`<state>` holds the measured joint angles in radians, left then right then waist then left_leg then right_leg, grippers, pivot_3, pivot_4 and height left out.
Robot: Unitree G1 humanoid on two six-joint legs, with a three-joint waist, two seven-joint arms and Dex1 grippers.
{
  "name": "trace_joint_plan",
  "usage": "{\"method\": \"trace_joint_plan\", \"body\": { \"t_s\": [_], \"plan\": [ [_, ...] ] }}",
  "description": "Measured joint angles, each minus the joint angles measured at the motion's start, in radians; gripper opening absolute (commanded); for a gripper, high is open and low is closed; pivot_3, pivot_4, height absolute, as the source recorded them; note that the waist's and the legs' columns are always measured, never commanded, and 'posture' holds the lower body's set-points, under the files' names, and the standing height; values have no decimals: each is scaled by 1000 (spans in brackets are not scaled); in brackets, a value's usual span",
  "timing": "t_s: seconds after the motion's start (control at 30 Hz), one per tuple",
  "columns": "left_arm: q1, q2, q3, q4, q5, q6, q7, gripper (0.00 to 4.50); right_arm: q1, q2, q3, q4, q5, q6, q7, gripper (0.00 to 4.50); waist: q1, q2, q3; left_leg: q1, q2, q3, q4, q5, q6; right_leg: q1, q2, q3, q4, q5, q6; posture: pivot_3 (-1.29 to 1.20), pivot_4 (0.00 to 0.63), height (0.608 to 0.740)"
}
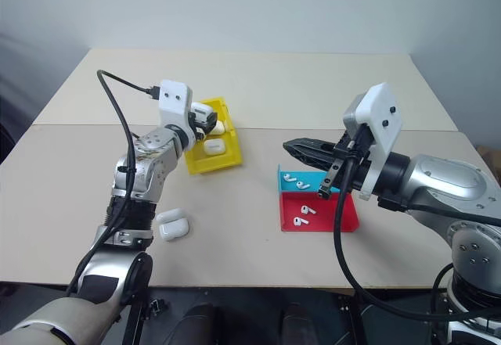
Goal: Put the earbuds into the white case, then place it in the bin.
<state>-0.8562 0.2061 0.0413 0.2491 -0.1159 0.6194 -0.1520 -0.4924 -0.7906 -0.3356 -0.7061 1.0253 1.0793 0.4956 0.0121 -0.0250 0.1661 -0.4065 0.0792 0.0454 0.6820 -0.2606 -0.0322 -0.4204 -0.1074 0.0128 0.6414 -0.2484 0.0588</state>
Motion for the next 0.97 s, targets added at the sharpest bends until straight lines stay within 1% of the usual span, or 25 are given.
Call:
{"method": "trace_joint_plan", "body": {
  "t_s": [0.13, 0.23, 0.27, 0.37, 0.43, 0.47, 0.57, 0.7, 0.77, 0.87, 0.97],
  "plan": [
    [25, 41, 4, -85, -18, -3, -59, 4446, 31, -17, -3, 1, 19, -5, -17, 0, -3, 0, 0, 1, 0, 0, 0, 0, 0, 0, 0, 0, 0, 0, 0, 0, 150, 740],
    [62, 114, 14, -176, -53, -6, -149, 4446, 86, -25, -2, 1, -2, -39, -12, 0, -5, 0, 0, 1, 0, 0, 0, 0, 0, 0, 0, 0, 0, 0, 0, 0, 150, 740],
    [83, 151, 20, -212, -73, -5, -194, 4446, 114, -25, -2, 1, -21, -59, -4, 0, -5, 0, 0, 1, 0, 0, 0, 0, 0, 0, 0, 0, 0, 0, 0, 0, 150, 740],
    [186, 310, 48, -326, -170, -10, -403, 4446, 212, -37, 2, 12, -76, -107, 30, 0, -11, 0, 0, 1, 0, 1, -2, 0, 0, -1, 0, 1, 0, 0, 0, 0, 150, 740],
    [278, 439, 94, -381, -248, -26, -579, 4446, 268, -54, 1, 33, -118, -145, 69, 0, -15, 0, 0, 1, 1, 1, -2, 0, 0, -1, 0, 1, 0, 0, 0, 0, 150, 740],
    [301, 467, 106, -394, -267, -32, -623, 4446, 280, -59, 0, 37, -126, -157, 79, 0, -14, 0, 0, 2, 1, 1, -1, 0, 0, -1, 0, 1, 0, 0, 0, 0, 150, 740],
    [445, 603, 200, -479, -410, -48, -861, 4446, 335, -96, -11, 54, -172, -230, 172, 0, -15, 0, 0, 3, 1, 1, -1, 0, 0, 0, 0, 1, -2, 0, 0, 0, 150, 740],
    [556, 694, 290, -530, -529, -46, -1026, 4446, 397, -159, -15, 74, -209, -303, 315, 0, -4, 0, 0, 4, 1, 1, -1, 0, -1, 1, 0, 1, -2, -1, -1, 0, 150, 740],
    [604, 724, 322, -553, -579, -34, -1080, 4446, 422, -182, -22, 84, -221, -339, 389, 0, -3, -1, 0, 4, 1, 1, -1, 0, -1, 1, 0, 1, -1, -1, -1, 0, 150, 740],
    [649, 756, 344, -589, -636, -4, -1117, 4446, 429, -195, -26, 90, -231, -376, 451, 0, -3, -1, -1, 6, 1, 2, -1, 0, -1, 2, 0, 1, -1, -1, -1, 0, 150, 740],
    [680, 768, 360, -618, -666, 3, -1126, 4446, 429, -195, -27, 94, -237, -401, 471, 0, -3, -1, -1, 6, 1, 2, -1, 0, -1, 2, 0, 1, -1, -1, -1, 0, 150, 740]
  ]
}}
